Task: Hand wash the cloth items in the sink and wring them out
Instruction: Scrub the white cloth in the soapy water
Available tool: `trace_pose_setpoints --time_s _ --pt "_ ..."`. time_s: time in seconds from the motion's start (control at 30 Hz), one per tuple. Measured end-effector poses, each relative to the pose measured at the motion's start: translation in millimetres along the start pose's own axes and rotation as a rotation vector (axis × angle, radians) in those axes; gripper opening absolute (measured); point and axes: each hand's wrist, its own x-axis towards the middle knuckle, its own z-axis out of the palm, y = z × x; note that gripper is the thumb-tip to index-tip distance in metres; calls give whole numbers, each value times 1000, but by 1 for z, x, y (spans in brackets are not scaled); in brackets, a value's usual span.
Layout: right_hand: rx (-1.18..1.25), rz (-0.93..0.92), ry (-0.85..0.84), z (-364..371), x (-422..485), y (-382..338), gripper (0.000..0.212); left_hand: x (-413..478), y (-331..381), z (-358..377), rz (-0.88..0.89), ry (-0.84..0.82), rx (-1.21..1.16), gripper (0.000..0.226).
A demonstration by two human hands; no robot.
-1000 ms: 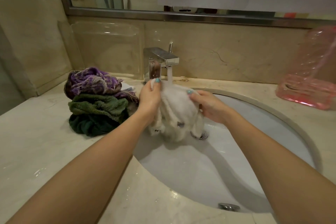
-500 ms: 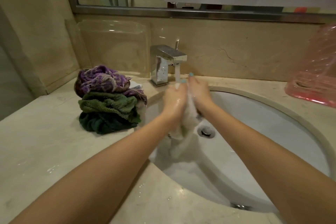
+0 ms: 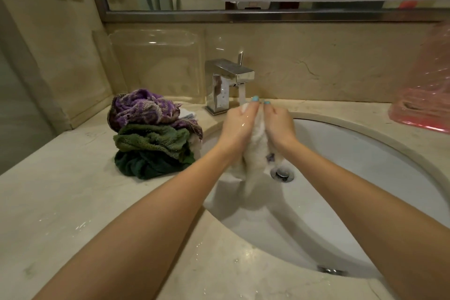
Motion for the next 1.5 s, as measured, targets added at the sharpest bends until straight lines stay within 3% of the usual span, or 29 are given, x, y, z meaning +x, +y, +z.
trace_pose_setpoints --time_s 0.1,0.2,0.37,0.5,0.57,0.67,0.7,0.77,0.8,0.9,1.03,1.13,1.2,1.33,1.5 --pt "-65 -61 -17 -14 6 7 49 5 -2 -8 -1 -14 44 29" --pt "-22 -109 -39 -28 13 9 52 12 -11 -27 -84 -159 247 17" --pt "-20 -167 -158 -26 15 5 57 5 -17 -25 -16 -465 414 50" --pt "14 -117 -177 -27 17 6 53 11 -17 -33 28 -374 247 28" --pt "124 -14 -309 -33 16 9 47 17 -20 -35 2 -313 130 32" --pt "261 156 -598 -38 13 22 71 21 -17 -29 -81 -126 -75 29" --pt "277 185 -642 -39 12 27 70 22 -15 -28 -107 -66 -160 28" --pt "296 200 -657 -40 13 32 37 25 -15 -28 -144 -6 -291 28" --pt "337 202 -648 -40 14 31 22 26 -16 -28 -163 3 -320 27" --pt "419 215 -579 -30 13 19 25 23 -16 -20 -151 43 -292 18" --pt "132 102 -558 1 -3 14 33 24 -13 -14 -21 182 -301 11" --pt "164 67 -343 6 -8 2 23 26 -13 -13 25 177 -194 10" --pt "261 33 -185 9 -10 -10 28 25 -16 -9 31 150 -57 5" --pt "252 70 -93 24 -15 -32 33 25 -19 -7 -43 112 -101 6" --pt "213 218 -4 14 4 -21 31 11 -16 7 68 117 120 31"
